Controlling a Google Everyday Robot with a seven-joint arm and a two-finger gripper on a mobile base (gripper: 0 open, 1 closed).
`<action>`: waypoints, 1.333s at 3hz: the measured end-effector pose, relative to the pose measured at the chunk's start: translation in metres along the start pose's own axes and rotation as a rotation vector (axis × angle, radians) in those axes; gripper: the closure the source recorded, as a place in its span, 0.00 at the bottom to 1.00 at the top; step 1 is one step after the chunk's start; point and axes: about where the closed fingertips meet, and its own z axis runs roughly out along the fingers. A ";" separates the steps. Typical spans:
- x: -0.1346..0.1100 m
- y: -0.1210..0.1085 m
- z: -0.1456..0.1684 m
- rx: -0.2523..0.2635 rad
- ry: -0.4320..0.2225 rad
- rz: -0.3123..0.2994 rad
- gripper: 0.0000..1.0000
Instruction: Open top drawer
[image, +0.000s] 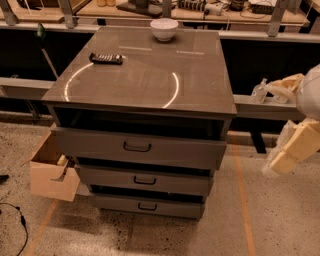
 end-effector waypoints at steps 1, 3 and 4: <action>0.004 0.013 0.033 -0.015 -0.161 0.066 0.00; -0.004 0.028 0.130 0.016 -0.328 0.140 0.00; -0.004 0.028 0.130 0.016 -0.328 0.140 0.00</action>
Offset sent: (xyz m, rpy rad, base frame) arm 0.0113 0.0644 -0.1199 0.3710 -0.0914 -0.0715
